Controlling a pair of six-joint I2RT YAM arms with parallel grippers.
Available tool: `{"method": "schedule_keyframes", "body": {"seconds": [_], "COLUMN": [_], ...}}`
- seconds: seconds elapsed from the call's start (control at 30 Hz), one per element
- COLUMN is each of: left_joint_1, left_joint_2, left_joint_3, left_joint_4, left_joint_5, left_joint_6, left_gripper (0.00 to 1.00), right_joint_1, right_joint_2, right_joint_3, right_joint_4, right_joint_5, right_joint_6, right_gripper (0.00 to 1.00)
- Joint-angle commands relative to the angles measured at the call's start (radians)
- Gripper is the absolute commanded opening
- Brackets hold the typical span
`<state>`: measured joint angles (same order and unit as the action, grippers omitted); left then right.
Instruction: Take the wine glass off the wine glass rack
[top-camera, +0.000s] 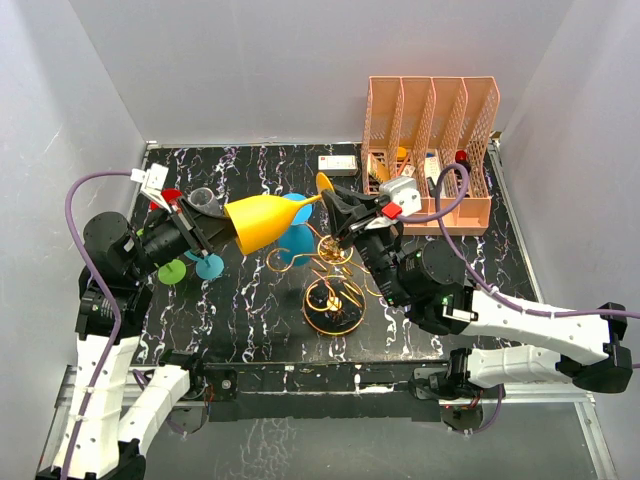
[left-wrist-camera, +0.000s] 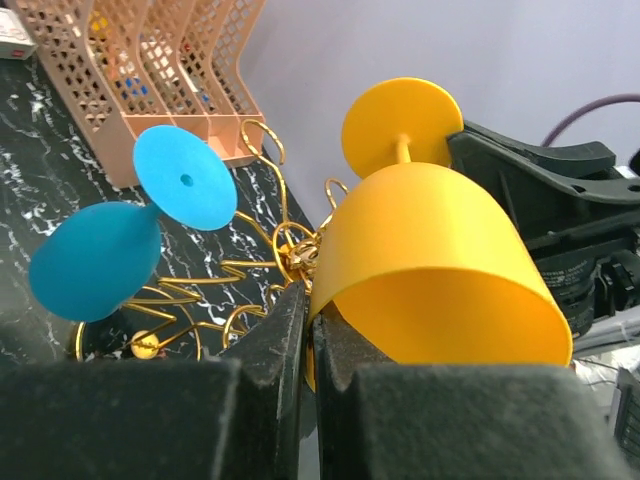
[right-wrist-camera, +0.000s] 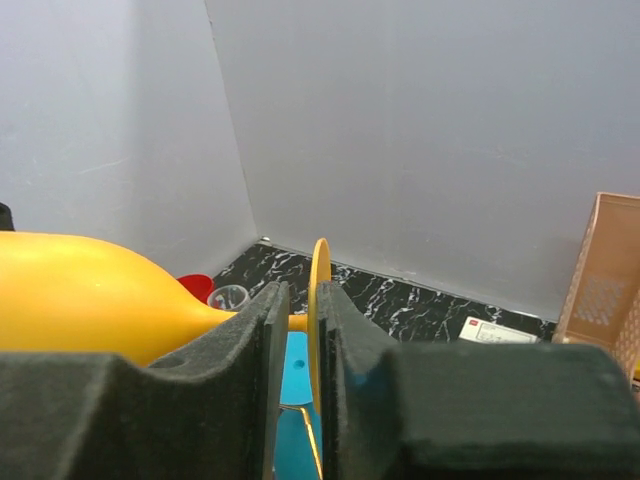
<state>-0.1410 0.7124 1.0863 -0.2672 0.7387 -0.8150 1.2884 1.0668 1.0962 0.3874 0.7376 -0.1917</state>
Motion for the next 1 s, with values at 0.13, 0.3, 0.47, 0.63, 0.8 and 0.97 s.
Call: {"method": "schedule_keyframes", "body": {"seconds": [0.13,0.3,0.47,0.63,0.8,0.97], "left_joint_1": [-0.003,-0.003,-0.003,-0.003,-0.003,-0.002], "left_joint_2": [-0.028,-0.070,-0.125,-0.181,-0.197,-0.183], "left_joint_3": [0.081,0.096,0.101,0.123,0.166,0.191], "left_joint_4": [-0.174,-0.258,-0.314,-0.411,-0.603,-0.834], "left_joint_5": [-0.210,-0.346,-0.448,-0.613,-0.798,-0.915], "left_joint_6": [0.099,0.107,0.111,0.097,0.056,-0.037], "left_gripper": [0.00,0.00,0.00,0.00,0.00,0.00], "right_joint_1": [0.003,0.002,-0.001,-0.003,-0.005,-0.011], "right_joint_2": [-0.032,-0.051,-0.068,-0.068,-0.068,-0.067], "right_joint_3": [-0.013,-0.026,-0.049,-0.059,-0.073,-0.092], "right_joint_4": [0.107,0.120,0.143,0.145,0.151,0.166], "right_joint_5": [-0.001,0.007,0.016,0.016,0.011,0.008], "right_joint_6": [-0.066,-0.105,-0.137,-0.154,-0.161,-0.170], "right_gripper": [0.53,0.67,0.71,0.73,0.74,0.75]}}
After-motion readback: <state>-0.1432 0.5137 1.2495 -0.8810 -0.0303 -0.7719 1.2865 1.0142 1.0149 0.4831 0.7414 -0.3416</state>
